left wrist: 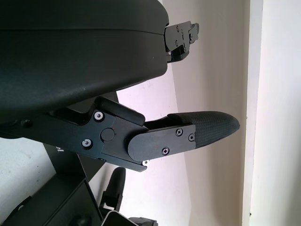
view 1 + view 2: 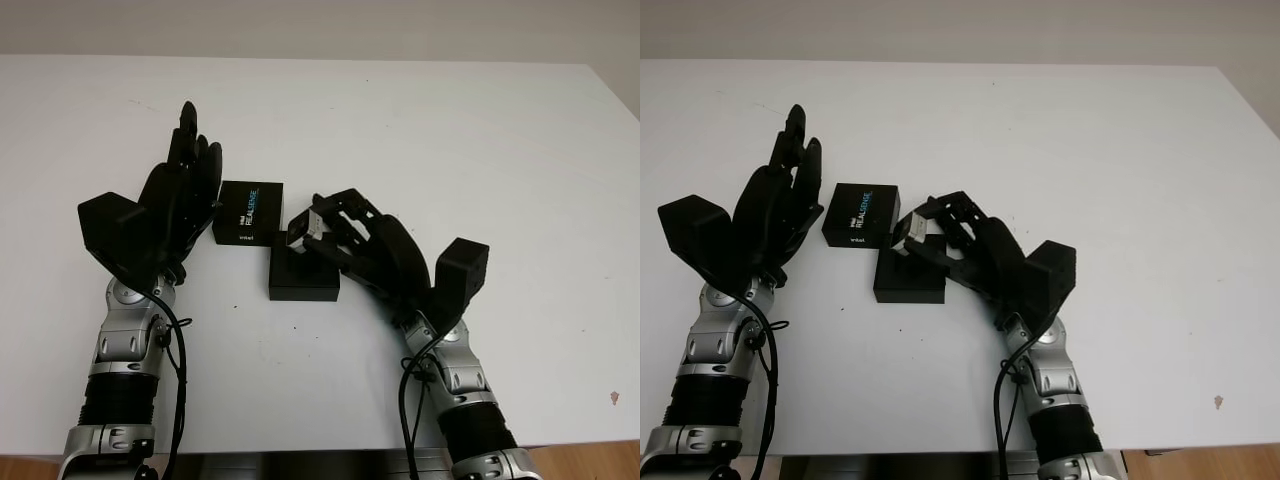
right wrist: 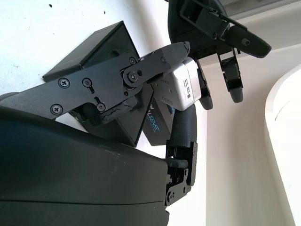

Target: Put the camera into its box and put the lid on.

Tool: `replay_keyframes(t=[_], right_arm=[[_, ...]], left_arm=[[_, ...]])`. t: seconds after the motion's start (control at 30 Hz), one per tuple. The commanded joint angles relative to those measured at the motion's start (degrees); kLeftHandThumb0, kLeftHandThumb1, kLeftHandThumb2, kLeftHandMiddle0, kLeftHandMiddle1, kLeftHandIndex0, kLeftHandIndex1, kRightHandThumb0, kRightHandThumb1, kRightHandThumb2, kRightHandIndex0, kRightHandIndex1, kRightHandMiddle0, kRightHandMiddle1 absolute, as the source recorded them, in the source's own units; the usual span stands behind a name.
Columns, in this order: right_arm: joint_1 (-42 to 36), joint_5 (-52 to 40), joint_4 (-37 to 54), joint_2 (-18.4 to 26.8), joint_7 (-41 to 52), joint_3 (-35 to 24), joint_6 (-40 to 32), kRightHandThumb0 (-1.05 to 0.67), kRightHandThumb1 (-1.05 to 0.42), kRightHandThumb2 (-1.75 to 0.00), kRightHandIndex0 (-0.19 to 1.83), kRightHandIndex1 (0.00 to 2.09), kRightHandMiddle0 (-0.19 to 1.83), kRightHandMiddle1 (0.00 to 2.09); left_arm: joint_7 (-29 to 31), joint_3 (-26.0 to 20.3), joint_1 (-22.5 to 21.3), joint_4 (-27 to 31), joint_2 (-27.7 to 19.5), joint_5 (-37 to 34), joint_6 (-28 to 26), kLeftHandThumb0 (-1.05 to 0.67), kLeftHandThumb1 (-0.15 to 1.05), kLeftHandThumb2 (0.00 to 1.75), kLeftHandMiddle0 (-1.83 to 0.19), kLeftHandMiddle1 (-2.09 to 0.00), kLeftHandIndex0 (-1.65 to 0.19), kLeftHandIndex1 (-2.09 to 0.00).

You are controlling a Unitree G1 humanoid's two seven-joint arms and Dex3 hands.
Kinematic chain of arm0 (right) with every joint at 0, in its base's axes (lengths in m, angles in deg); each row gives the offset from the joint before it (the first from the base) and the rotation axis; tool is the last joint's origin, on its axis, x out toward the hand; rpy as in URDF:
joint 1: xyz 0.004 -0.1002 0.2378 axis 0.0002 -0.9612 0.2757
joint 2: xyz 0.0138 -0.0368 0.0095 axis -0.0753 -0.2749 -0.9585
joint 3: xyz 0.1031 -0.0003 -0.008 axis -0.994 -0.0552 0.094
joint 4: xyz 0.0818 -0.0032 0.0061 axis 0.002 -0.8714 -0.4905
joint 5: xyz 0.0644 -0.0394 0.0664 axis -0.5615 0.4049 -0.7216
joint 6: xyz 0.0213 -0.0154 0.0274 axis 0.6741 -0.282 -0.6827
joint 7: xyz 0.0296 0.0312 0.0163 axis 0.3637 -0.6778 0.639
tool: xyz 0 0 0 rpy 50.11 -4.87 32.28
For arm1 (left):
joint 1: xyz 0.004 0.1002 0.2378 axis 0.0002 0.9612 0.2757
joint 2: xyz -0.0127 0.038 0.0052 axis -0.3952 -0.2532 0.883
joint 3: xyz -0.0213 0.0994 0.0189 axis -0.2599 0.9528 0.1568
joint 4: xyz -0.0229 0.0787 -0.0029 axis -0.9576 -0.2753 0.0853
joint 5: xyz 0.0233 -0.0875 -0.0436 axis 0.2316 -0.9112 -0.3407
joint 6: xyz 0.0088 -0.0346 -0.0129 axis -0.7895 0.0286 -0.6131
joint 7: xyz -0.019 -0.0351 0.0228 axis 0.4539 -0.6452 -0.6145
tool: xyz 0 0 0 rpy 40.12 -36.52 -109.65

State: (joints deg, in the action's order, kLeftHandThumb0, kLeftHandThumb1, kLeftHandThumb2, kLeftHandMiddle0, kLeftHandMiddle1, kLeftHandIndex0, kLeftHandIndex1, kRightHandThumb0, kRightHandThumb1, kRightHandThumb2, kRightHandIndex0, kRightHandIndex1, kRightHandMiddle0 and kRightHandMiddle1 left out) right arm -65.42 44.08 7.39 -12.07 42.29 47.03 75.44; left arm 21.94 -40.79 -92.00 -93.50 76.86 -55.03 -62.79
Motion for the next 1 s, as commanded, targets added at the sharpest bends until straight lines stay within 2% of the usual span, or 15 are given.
replay_keyframes(t=[0.0, 0.97], right_arm=[[-0.25, -0.37, -0.55, -0.66, 0.23, 0.17, -0.38, -0.45, -1.04, -0.06, 0.13, 0.04, 0.21, 1.78], [-0.83, 5.71, -5.18, 0.66, 1.5, 2.92, 5.31, -0.47, -1.03, -0.05, 0.14, 0.05, 0.25, 1.8]], left_arm=[[0.2, -0.19, 0.16, 0.07, 0.0, -0.27, 0.49, -0.73, 1.05, 0.6, 0.19, 0.0, 0.19, 0.0], [0.19, 0.1, 0.07, -0.31, -0.05, 0.1, 0.68, -0.73, 1.05, 0.62, 0.19, 0.0, 0.19, 0.0]])
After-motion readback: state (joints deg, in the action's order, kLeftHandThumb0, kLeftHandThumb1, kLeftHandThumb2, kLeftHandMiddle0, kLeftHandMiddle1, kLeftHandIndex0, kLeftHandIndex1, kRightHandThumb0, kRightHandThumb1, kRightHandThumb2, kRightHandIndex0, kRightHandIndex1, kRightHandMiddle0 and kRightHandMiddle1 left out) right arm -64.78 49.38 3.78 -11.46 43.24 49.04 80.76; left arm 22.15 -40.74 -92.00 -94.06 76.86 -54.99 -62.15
